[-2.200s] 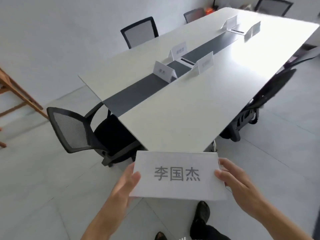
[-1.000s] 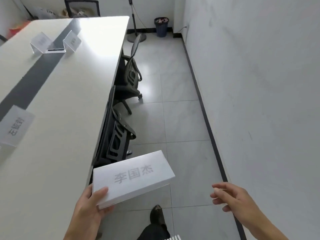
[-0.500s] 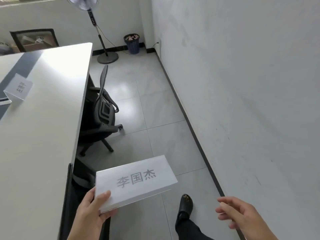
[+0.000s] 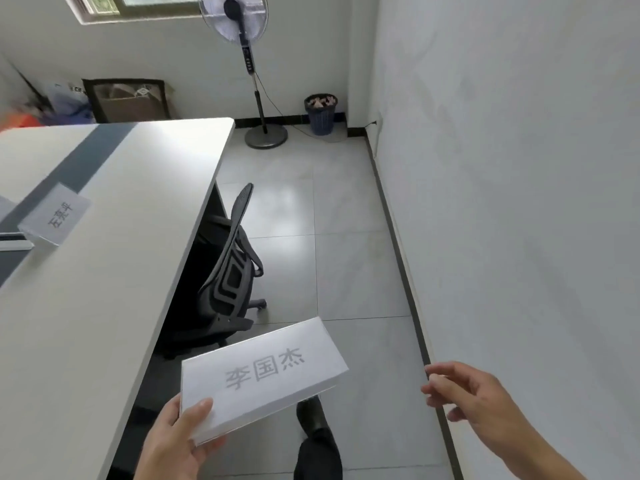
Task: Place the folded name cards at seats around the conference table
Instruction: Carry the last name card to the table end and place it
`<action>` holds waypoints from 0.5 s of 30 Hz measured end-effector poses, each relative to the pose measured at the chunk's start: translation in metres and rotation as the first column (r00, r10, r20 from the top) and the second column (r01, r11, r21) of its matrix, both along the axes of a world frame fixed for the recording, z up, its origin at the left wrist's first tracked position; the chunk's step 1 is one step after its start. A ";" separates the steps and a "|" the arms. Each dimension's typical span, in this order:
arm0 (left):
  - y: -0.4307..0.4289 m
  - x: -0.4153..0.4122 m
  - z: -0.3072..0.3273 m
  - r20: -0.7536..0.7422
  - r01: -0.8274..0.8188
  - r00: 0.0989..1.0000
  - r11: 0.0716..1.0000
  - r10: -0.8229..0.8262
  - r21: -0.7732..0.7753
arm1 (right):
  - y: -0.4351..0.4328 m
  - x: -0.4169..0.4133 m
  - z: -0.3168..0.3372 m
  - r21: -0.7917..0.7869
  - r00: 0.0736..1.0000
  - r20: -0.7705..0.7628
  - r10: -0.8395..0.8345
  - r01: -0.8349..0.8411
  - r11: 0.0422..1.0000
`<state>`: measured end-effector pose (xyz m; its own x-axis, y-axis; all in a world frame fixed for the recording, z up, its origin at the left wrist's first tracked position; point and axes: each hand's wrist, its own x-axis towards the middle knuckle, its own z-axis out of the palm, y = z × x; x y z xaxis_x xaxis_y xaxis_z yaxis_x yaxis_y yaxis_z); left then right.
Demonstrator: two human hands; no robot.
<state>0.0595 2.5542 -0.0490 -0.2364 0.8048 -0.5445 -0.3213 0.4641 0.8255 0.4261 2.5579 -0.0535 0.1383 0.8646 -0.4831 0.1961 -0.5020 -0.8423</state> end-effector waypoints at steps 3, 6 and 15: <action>0.080 -0.004 -0.008 -0.004 -0.014 1.000 1.000 0.014 -0.015 | 0.073 -0.007 -0.012 -0.012 1.000 0.002 -0.015 0.015 1.000; 0.170 -0.010 -0.001 -0.011 0.011 1.000 1.000 -0.011 -0.008 | 0.143 -0.014 -0.011 -0.024 0.999 -0.013 -0.052 0.052 0.998; 0.407 0.009 0.038 -0.002 0.148 0.989 0.984 -0.148 0.103 | 0.346 -0.001 0.006 -0.005 0.994 -0.010 -0.106 0.106 0.994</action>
